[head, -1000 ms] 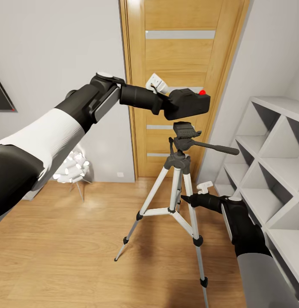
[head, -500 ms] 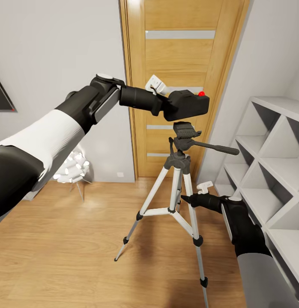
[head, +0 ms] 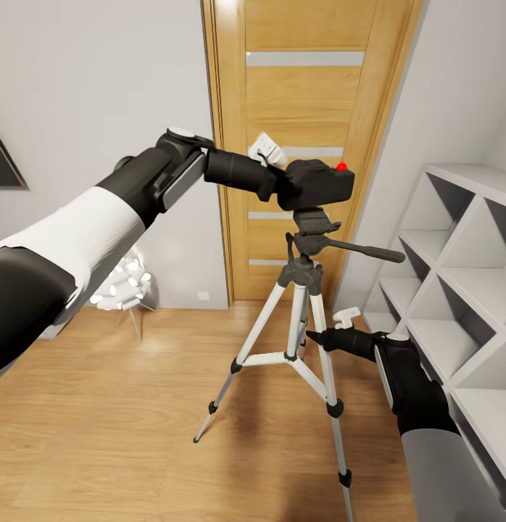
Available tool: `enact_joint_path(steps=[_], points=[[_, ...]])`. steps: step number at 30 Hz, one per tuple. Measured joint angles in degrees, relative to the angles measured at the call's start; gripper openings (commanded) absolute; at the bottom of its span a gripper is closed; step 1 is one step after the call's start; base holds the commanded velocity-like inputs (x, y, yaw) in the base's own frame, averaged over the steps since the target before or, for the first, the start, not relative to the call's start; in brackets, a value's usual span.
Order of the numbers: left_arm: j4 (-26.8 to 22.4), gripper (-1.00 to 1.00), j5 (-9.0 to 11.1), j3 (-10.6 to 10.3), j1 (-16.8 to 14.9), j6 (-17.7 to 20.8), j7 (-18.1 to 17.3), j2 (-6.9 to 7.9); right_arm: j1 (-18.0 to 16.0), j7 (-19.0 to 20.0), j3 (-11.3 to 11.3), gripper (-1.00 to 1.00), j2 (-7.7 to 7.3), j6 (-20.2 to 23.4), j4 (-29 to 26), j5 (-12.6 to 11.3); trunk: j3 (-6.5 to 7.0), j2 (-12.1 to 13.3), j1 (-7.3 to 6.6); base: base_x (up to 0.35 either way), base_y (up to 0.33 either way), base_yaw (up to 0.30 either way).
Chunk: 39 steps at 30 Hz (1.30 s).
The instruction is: Attach the digital camera to the camera tripod in the bedroom.
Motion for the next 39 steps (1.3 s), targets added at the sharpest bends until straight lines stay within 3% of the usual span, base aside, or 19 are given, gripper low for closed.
enact_joint_path(steps=[10, 11, 39], points=[[0.0, -1.0, 0.0, -0.3, 0.6, 0.0, 0.0, 0.05, 0.0, 0.0, 0.0, -1.0, 0.0, 0.0, 0.0, 0.0, 0.0, 0.0, 0.0, 0.0, 0.0, 0.0], [0.0, 1.0, 0.0, -0.3, 0.6, 0.0, 0.0, 0.06, 0.0, 0.0, 0.0, -1.0, 0.0, 0.0, 0.0, 0.0, 0.0, 0.0, 0.0, 0.0, 0.0, 0.0], [0.1, 1.0, 0.3, -0.2, 0.8, -0.3, 0.1, 0.41, 0.0, 0.0, 0.0, -1.0, -0.06, 0.0, 0.0, 0.0, 0.0, 0.0, 0.0, 0.0, 0.0, 0.0]])
